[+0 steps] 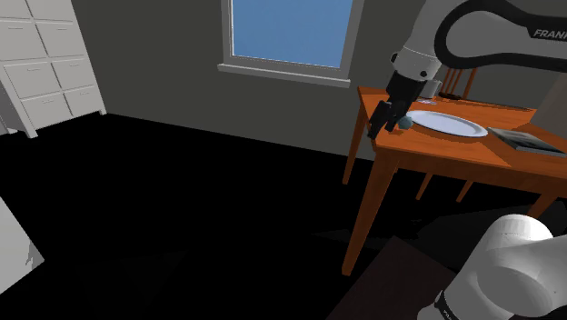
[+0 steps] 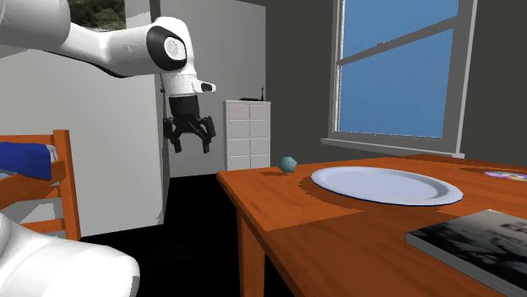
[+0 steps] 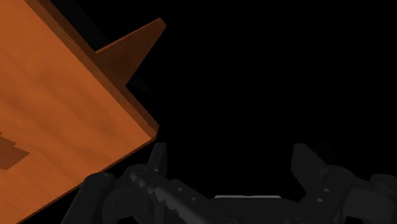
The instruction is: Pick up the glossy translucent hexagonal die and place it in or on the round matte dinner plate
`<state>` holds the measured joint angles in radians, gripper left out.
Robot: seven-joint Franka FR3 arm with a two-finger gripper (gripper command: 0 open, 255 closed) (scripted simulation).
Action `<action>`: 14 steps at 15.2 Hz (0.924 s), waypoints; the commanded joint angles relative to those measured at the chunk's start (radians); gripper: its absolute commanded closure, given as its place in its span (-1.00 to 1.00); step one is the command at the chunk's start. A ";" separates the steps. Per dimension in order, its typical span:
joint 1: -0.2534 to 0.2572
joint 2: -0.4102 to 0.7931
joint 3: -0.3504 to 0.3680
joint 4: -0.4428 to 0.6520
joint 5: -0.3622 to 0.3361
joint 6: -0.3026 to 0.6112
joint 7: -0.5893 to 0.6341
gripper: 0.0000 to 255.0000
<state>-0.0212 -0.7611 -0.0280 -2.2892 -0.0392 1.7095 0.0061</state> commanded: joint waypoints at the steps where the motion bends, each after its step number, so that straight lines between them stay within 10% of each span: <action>1: 0.000 0.000 0.000 0.000 0.000 0.000 0.000 -1.00; 14: -0.063 0.246 -0.308 0.262 -0.040 -0.078 -0.288 -1.00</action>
<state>-0.0791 -0.5399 -0.3071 -2.0529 -0.0784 1.6375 -0.2514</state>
